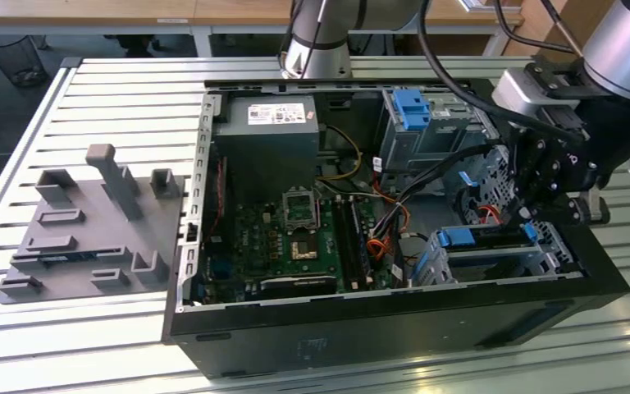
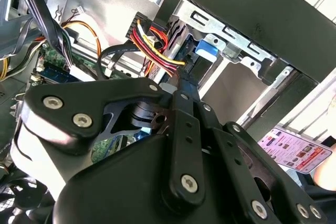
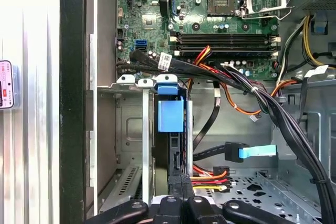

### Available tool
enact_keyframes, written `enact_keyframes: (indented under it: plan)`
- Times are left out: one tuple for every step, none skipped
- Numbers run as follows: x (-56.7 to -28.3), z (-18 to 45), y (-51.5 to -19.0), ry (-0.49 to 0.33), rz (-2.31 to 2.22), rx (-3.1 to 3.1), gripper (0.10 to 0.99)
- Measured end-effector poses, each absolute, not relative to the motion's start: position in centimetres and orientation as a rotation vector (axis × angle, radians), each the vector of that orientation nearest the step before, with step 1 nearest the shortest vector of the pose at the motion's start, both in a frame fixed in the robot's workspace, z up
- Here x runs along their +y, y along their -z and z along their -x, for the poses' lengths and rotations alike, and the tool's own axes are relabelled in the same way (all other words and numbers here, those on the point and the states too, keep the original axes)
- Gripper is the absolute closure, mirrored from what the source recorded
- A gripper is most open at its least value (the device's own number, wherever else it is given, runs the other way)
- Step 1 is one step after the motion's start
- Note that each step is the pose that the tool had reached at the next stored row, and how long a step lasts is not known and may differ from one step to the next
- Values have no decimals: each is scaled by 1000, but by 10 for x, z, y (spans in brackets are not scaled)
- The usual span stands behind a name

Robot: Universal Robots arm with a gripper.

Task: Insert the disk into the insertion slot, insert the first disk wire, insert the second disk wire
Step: 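Insert the second disk wire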

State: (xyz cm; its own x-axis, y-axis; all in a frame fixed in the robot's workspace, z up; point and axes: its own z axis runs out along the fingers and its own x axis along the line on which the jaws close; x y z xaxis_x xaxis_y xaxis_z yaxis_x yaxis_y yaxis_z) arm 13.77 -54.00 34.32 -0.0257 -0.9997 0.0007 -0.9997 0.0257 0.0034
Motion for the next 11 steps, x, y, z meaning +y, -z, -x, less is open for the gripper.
enact_keyframes:
  plan:
    - [-540, -138, -343, 3, -2191, -2248, 980]
    - [-540, -138, -344, 3, -2191, -2248, 980]
    - [-540, -138, -344, 3, -2191, -2248, 980]
    - [-540, -138, -345, 3, -2191, -2248, 980]
    - [-540, -138, -345, 3, -2191, -2248, 980]
    - [-540, -138, -345, 3, -2191, -2248, 980]
    - [-540, -138, -345, 3, -2191, -2248, 980]
    - [-540, -138, -345, 3, -2191, -2248, 980]
    - [-540, -138, -346, 3, -2191, -2248, 980]
    - [-540, -138, -346, 3, -2191, -2248, 980]
    - [-540, -138, -346, 3, -2191, -2248, 980]
